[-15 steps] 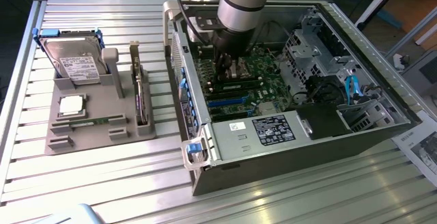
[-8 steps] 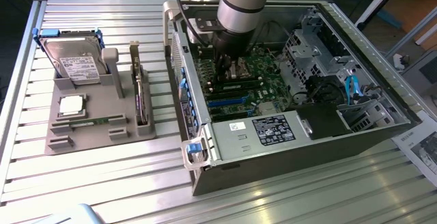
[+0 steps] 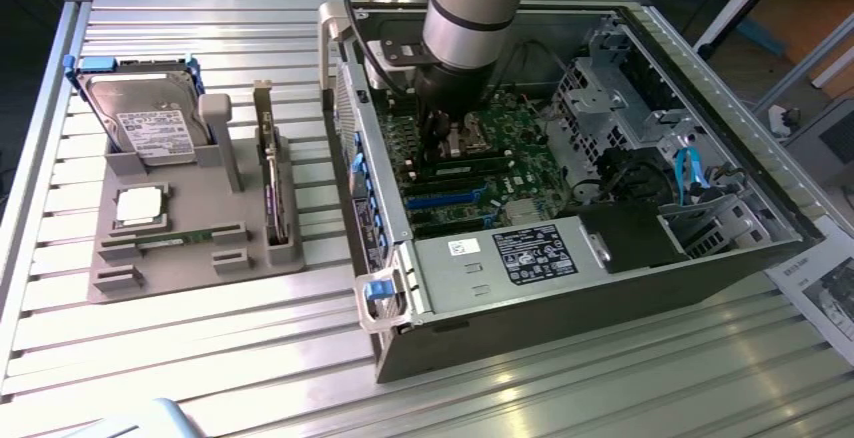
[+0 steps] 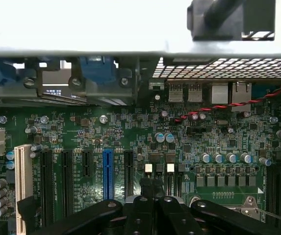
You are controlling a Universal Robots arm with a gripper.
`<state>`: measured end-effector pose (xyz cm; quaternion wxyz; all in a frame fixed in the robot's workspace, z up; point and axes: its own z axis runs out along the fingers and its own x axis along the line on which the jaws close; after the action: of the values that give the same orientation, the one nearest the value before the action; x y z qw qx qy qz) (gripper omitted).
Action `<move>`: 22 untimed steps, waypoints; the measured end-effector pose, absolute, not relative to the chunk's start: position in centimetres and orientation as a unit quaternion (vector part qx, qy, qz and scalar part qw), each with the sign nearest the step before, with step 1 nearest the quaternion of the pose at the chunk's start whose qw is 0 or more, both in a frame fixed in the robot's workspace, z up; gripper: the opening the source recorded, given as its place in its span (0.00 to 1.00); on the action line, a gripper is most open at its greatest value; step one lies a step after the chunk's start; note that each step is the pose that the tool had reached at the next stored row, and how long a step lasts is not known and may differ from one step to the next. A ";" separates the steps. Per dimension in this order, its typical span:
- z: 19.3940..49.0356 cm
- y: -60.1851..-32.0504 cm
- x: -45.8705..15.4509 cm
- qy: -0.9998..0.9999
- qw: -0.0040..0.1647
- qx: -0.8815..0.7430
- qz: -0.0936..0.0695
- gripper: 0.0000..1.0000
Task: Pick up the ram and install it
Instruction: 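Press down the ram until it locks into place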
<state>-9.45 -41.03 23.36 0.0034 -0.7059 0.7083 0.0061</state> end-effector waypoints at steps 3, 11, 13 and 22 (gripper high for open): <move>23.3 -41.0 -9.5 0.708 0.003 -0.706 0.006 0.10; 22.8 -41.0 -9.5 0.708 0.003 -0.706 0.006 0.10; 22.8 -41.0 -9.5 0.708 0.003 -0.706 0.006 0.10; 25.2 -41.0 -9.4 0.708 0.003 -0.706 0.006 0.10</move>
<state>-9.45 -41.03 25.18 0.0032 -0.7059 0.7083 0.0063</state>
